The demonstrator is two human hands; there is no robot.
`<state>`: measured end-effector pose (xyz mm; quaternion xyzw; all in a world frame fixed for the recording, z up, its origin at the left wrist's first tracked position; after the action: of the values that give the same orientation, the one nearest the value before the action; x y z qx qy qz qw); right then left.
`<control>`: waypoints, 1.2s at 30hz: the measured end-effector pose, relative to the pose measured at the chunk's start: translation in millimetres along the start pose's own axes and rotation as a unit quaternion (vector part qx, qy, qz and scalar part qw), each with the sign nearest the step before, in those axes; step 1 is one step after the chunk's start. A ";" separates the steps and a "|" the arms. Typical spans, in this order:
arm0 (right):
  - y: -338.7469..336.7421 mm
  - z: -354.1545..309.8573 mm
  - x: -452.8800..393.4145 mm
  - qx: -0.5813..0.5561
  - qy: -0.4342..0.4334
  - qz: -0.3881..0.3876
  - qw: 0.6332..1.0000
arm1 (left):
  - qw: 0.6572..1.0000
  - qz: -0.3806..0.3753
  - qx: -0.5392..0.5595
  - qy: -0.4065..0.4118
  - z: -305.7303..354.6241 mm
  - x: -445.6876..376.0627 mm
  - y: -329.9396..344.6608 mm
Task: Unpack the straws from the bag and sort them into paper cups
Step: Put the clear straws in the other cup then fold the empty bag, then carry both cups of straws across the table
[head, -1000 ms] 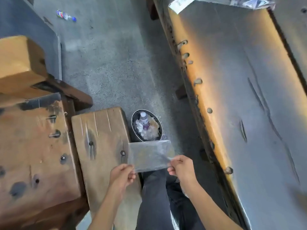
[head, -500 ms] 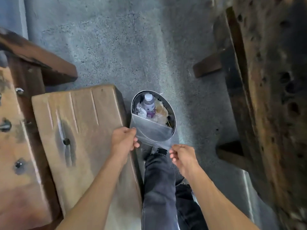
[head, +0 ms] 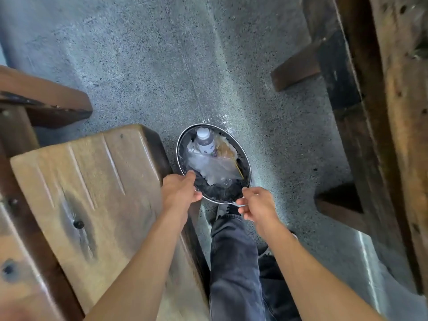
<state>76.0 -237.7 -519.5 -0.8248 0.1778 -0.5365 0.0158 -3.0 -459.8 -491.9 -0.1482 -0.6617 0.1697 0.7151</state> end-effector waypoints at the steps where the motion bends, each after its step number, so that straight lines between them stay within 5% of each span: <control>1: -1.7 -8.2 0.8 0.020 -0.019 0.002 1.000 | 1.000 0.000 -0.001 0.006 3.6 4.8 -1.6; 7: -4.2 -92.8 21.8 0.094 -0.181 -0.003 0.979 | 0.989 0.007 -0.027 0.147 46.5 56.8 -12.3; 13: -17.1 -214.6 110.6 0.141 -0.378 0.031 0.914 | 0.932 0.060 -0.048 0.355 107.9 169.9 -40.7; 24: -148.1 -370.2 384.7 0.130 -0.631 0.112 0.756 | 0.774 0.084 -0.022 0.627 141.1 494.6 -120.8; 31: -312.5 -361.7 528.7 0.183 -0.665 0.250 0.680 | 0.653 0.033 -0.052 0.755 100.4 688.5 -89.7; 36: -425.4 -321.2 600.9 0.154 -0.638 0.366 0.659 | 0.542 -0.010 -0.118 0.832 45.0 803.7 -31.3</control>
<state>124.5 27.1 237.3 -0.8189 0.3262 0.1512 0.4473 7.3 -135.7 245.5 -0.2999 0.2150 -0.1166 0.9221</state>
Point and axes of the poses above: each hand's wrist, its own x-axis away from the middle knuckle, its own y-axis out of the palm, z = x × y, the point moved 7 cm from there along -x, towards the middle knuckle, and after that the axes turned 14 degrees about -y, right-handed, at the moved point
